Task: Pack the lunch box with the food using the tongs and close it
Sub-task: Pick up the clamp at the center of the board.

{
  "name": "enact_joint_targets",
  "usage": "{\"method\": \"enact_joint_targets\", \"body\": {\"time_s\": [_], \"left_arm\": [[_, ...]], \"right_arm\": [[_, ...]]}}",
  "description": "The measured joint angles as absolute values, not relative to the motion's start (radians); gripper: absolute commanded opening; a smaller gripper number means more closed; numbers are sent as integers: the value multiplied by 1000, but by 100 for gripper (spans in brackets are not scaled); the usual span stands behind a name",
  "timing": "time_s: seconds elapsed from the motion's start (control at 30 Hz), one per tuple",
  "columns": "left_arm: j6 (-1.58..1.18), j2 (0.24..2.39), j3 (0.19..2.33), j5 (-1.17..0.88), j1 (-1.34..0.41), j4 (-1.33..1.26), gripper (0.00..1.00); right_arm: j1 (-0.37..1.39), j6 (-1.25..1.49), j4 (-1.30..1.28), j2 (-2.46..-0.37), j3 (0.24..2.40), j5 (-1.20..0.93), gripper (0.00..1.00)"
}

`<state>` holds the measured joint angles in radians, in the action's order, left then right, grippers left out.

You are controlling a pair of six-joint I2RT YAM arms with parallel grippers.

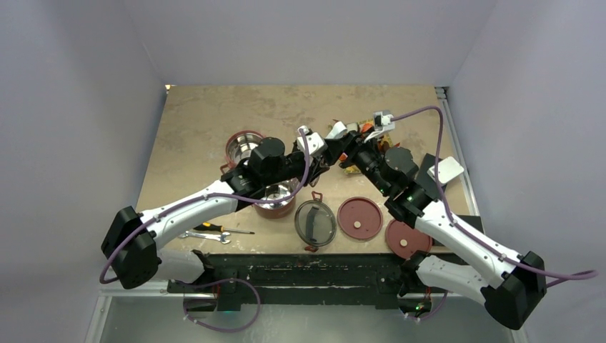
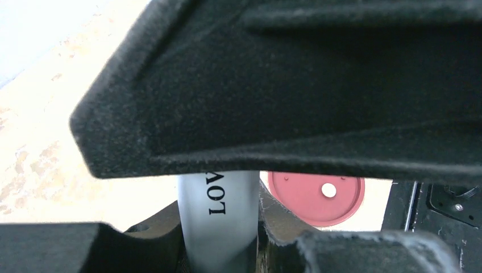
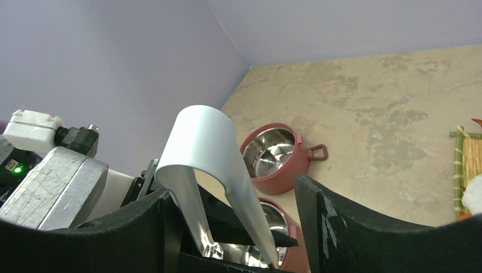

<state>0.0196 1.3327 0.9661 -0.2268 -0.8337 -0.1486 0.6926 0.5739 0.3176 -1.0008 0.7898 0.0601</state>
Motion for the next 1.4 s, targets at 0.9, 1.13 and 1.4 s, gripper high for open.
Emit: {"method": "enact_joint_targets", "body": {"time_s": [0.9, 1.13, 1.4], "left_arm": [[41, 1345, 978, -92, -840, -60, 57], [35, 1340, 986, -150, -840, -56, 94], [36, 1266, 997, -207, -838, -9, 99]], "right_arm": [[698, 574, 254, -1093, 860, 123, 25], [698, 527, 255, -1093, 858, 252, 25], [694, 503, 308, -1140, 867, 476, 25]]}}
